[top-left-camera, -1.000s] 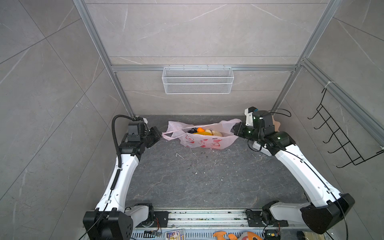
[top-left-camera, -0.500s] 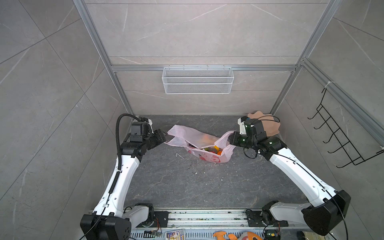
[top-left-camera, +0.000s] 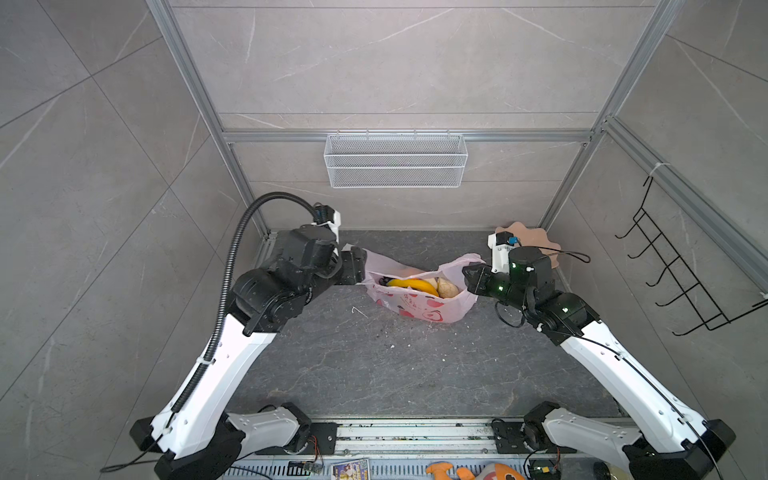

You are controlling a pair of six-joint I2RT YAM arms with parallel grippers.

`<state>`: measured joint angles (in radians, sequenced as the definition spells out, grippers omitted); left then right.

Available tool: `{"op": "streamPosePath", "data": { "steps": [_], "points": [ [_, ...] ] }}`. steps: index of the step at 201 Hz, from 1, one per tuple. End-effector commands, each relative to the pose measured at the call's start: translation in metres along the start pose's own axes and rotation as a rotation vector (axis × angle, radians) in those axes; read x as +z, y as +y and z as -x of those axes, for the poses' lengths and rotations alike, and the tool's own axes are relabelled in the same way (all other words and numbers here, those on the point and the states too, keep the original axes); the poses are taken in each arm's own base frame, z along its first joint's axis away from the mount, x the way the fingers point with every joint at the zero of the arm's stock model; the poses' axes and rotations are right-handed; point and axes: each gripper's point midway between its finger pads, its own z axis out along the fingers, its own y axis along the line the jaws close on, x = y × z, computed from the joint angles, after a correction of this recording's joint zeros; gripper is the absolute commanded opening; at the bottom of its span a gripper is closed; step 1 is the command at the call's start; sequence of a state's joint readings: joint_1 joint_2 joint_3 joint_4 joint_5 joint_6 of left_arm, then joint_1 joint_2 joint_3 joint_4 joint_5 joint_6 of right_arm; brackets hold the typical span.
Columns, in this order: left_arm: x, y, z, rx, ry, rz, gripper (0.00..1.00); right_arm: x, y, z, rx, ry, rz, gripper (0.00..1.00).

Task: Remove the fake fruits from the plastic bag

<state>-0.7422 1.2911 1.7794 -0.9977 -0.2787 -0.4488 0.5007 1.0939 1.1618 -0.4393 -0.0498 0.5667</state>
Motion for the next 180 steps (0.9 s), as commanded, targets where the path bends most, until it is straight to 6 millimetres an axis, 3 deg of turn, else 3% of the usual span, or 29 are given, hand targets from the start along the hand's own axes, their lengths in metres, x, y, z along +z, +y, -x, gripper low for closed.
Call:
{"op": "streamPosePath", "data": {
  "steps": [1, 21, 45, 104, 140, 180],
  "points": [
    [0.049, -0.031, -0.034, 0.071, 0.164, 0.003, 0.72, -0.002, 0.006, 0.004, 0.015, -0.044, 0.034, 0.00],
    [0.084, -0.044, -0.056, 0.058, 0.260, 0.025, 0.72, -0.003, 0.006, 0.001, 0.019, -0.049, 0.045, 0.00],
    [0.112, -0.049, -0.071, 0.044, 0.322, 0.051, 0.72, -0.005, 0.005, -0.002, 0.017, -0.054, 0.053, 0.00],
    [0.139, -0.083, -0.101, 0.055, 0.413, -0.003, 0.70, -0.003, -0.002, -0.007, 0.013, -0.052, 0.022, 0.00],
    [0.162, -0.064, -0.116, 0.077, 0.442, 0.114, 0.76, -0.005, -0.004, -0.006, 0.013, -0.062, 0.015, 0.00],
    [0.181, -0.041, -0.127, 0.096, 0.469, 0.242, 0.81, -0.016, -0.020, -0.003, 0.026, -0.106, -0.065, 0.00]
  ]
}}
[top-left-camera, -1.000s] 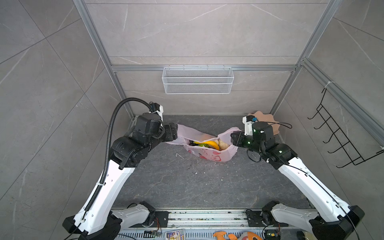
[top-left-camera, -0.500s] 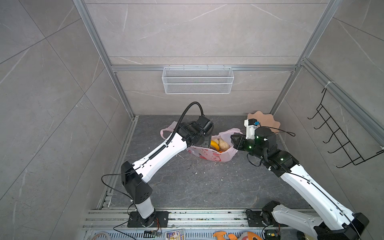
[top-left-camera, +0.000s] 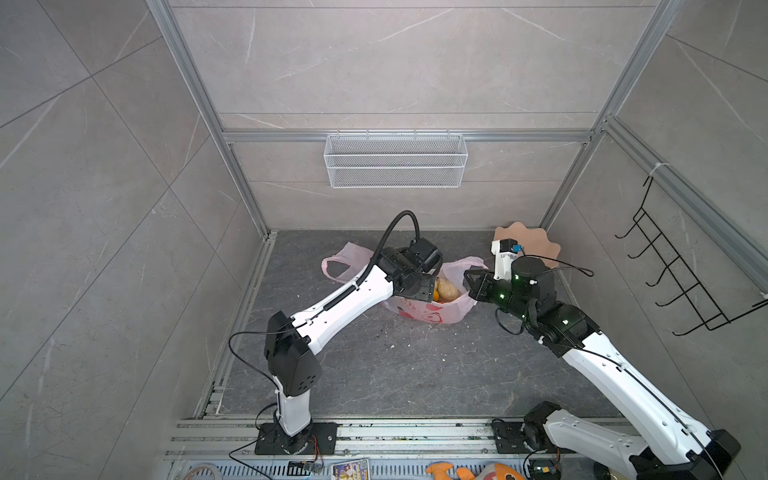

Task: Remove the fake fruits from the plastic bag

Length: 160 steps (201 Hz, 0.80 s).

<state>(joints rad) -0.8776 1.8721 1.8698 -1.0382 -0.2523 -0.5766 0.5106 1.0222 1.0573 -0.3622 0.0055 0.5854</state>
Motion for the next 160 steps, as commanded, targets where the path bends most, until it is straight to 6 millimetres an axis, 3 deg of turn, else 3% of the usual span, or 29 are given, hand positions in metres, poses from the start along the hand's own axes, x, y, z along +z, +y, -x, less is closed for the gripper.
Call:
{"op": "streamPosePath", "data": {
  "steps": [1, 57, 103, 160],
  "points": [
    [0.001, 0.021, 0.004, -0.029, -0.007, 0.101, 0.81, -0.010, -0.010, 0.004, 0.011, -0.045, -0.052, 0.00],
    [-0.014, 0.104, 0.011, -0.193, -0.156, 0.313, 0.89, -0.003, -0.014, -0.006, 0.026, -0.013, -0.057, 0.00],
    [0.000, 0.133, 0.008, -0.320, -0.164, 0.296, 0.94, 0.008, -0.007, -0.012, 0.052, 0.017, -0.011, 0.00],
    [0.017, 0.146, 0.018, -0.353, -0.146, 0.301, 0.99, 0.010, -0.008, -0.016, 0.050, 0.029, -0.016, 0.00]
  ]
}}
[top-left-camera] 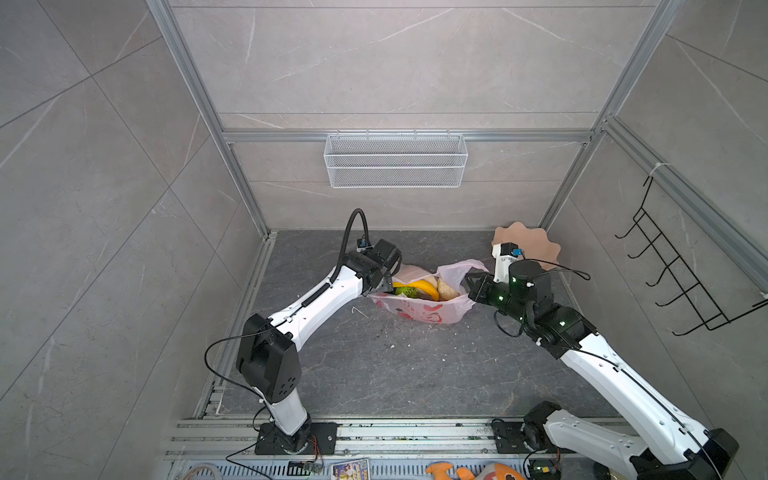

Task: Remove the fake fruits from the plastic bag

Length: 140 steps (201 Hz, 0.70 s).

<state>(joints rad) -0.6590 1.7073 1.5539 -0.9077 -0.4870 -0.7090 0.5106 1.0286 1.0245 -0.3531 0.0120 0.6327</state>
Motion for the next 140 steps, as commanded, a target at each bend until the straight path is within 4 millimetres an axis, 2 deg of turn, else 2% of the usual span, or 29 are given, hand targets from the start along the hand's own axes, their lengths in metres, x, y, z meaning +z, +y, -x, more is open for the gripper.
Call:
{"op": "streamPosePath", "data": {
  "steps": [1, 45, 62, 94, 114, 140],
  "points": [
    [0.006, -0.003, 0.011, -0.042, -0.003, -0.020, 0.99, 0.003, 0.000, -0.005, 0.002, 0.009, 0.006, 0.00],
    [0.047, -0.003, 0.008, -0.086, 0.062, -0.044, 0.98, 0.004, -0.005, -0.006, 0.010, 0.003, -0.013, 0.00],
    [0.066, -0.005, 0.006, -0.117, 0.105, -0.066, 0.93, 0.004, -0.009, -0.006, 0.026, -0.005, -0.035, 0.00],
    [0.092, -0.010, 0.003, -0.151, 0.133, -0.120, 0.83, 0.006, -0.046, -0.010, 0.094, -0.011, -0.215, 0.00],
    [0.103, -0.020, -0.002, -0.176, 0.149, -0.206, 0.78, 0.015, -0.061, -0.017, 0.171, 0.023, -0.231, 0.00],
    [0.103, -0.045, -0.002, -0.172, 0.143, -0.361, 0.69, 0.028, -0.055, -0.024, 0.206, 0.064, -0.162, 0.00]
  ]
}}
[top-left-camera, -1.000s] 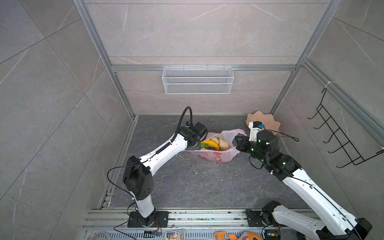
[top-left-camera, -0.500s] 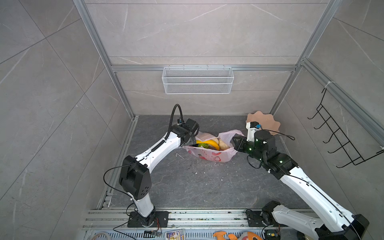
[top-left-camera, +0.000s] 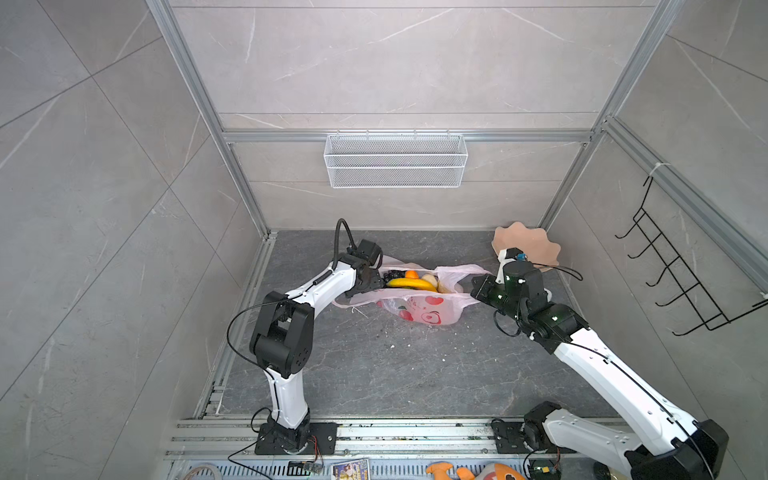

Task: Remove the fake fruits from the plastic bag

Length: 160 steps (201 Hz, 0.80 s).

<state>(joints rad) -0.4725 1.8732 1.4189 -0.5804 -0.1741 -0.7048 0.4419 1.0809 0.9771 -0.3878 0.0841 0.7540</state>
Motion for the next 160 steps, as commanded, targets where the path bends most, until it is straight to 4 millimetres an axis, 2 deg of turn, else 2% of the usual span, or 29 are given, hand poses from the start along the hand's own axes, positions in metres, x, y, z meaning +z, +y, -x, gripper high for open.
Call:
{"op": "streamPosePath", "data": {
  "steps": [1, 33, 49, 68, 89, 112, 133, 145, 160],
  "points": [
    [0.000, -0.038, 0.006, 0.013, -0.011, -0.205, 0.69, 0.009, 0.000, -0.011, 0.053, 0.053, 0.026, 0.00],
    [-0.009, -0.061, 0.008, 0.038, -0.029, -0.323, 0.55, 0.012, 0.008, -0.009, 0.040, 0.062, 0.051, 0.00],
    [-0.016, -0.065, 0.008, 0.055, -0.038, -0.352, 0.38, 0.011, 0.004, -0.006, 0.033, 0.055, 0.018, 0.00],
    [-0.029, -0.062, 0.008, 0.078, -0.072, -0.374, 0.19, 0.011, -0.010, 0.003, 0.020, 0.049, -0.057, 0.00],
    [-0.044, -0.049, 0.005, 0.112, -0.118, -0.370, 0.00, 0.025, -0.032, 0.013, 0.046, 0.080, -0.112, 0.00],
    [-0.060, -0.035, -0.003, 0.154, -0.149, -0.380, 0.00, 0.048, -0.045, 0.017, 0.134, 0.138, -0.072, 0.00],
    [-0.068, -0.012, -0.010, 0.142, -0.158, -0.354, 0.00, 0.070, -0.062, 0.017, 0.206, 0.178, -0.101, 0.00],
    [-0.074, -0.005, -0.013, 0.131, -0.160, -0.381, 0.00, 0.079, -0.070, 0.015, 0.221, 0.203, -0.140, 0.00],
    [-0.082, -0.006, -0.017, 0.134, -0.171, -0.419, 0.00, 0.086, -0.069, 0.014, 0.213, 0.211, -0.141, 0.00]
  ]
}}
